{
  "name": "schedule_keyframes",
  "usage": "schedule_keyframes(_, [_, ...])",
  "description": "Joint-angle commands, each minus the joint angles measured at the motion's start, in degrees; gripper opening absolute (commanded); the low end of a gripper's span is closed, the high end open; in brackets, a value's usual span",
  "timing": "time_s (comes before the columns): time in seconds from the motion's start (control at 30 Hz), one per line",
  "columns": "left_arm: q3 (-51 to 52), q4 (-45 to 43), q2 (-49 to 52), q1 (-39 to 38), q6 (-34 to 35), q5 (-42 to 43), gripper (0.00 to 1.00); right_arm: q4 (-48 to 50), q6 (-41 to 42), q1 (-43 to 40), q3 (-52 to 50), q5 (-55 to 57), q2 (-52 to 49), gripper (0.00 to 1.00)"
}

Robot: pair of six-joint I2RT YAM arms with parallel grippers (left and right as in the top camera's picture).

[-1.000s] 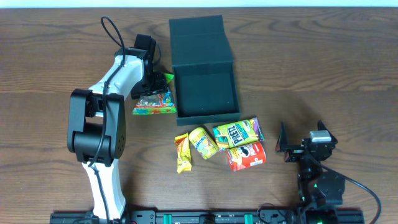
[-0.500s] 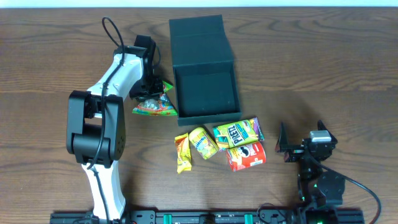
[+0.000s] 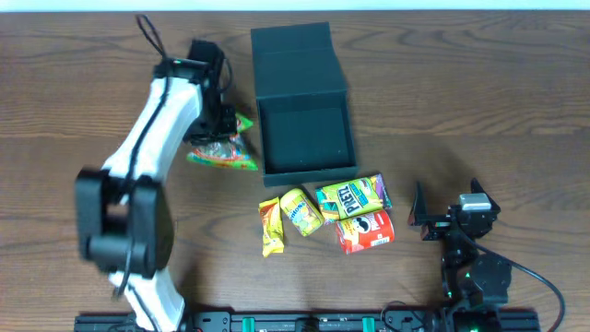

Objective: Pack container
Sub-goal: 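Lift the Haribo bag and carry it over the black box, then lower the Haribo bag into the box and open the left gripper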

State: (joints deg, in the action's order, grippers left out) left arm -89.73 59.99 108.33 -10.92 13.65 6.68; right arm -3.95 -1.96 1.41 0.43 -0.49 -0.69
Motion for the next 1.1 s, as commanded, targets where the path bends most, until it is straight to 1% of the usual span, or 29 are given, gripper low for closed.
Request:
schedule_keyframes(0.0, [-1.57,0.22,-7.39,-2.34,0.04,0.98,0.06,-0.26,-0.48,-0.04,-0.11,-0.17,0.31,0.99])
schedule_keyframes(0.13, [-1.57,-1.88,-11.78,-7.61,2.36,1.29,0.07,-0.24,-0.46,-0.04,-0.11,-0.17,0.31,0.99])
schedule_keyframes(0.23, [-1.55,-5.73,-12.04,-13.27,4.04,0.79,0.07,-0.24,-0.46,-0.04,-0.11,-0.17,0.31,0.99])
schedule_keyframes(0.33, [-1.51,-10.47,-11.19,-18.40,5.40,-1.53,0.07,-0.24,-0.46,-0.04,-0.11,-0.20,0.31,0.99])
schedule_keyframes(0.4, [-1.51,-13.60,-10.43,-21.11,7.50,-4.22,0.07,-0.26,-0.46,-0.04,-0.11,-0.20,0.31,0.99])
schedule_keyframes(0.5, [-1.51,-16.74,-9.11,-24.24,11.23,-7.67,0.10,-0.26,-0.48,-0.04,-0.11,-0.17,0.31,0.99])
schedule_keyframes(0.63, [-1.51,-17.20,-6.29,-25.88,18.62,-12.17,0.11,-0.26,-0.46,-0.04,-0.11,-0.17,0.31,0.99])
schedule_keyframes(0.7, [-1.51,-17.35,-4.52,-25.90,20.65,-12.68,0.11,-0.24,-0.46,-0.04,-0.11,-0.17,0.31,0.99])
schedule_keyframes(0.83, [-1.51,-18.45,0.07,-25.79,21.09,-13.00,0.11,-0.24,-0.48,-0.04,-0.11,-0.20,0.31,0.99])
schedule_keyframes(0.93, [-1.51,-18.78,3.28,-25.73,21.16,-15.13,0.11,-0.24,-0.48,-0.04,-0.11,-0.20,0.31,0.99])
schedule_keyframes(1.07, [-1.51,-17.88,5.70,-25.11,21.11,-15.63,0.10,-0.24,-0.46,-0.04,-0.11,-0.17,0.31,0.99])
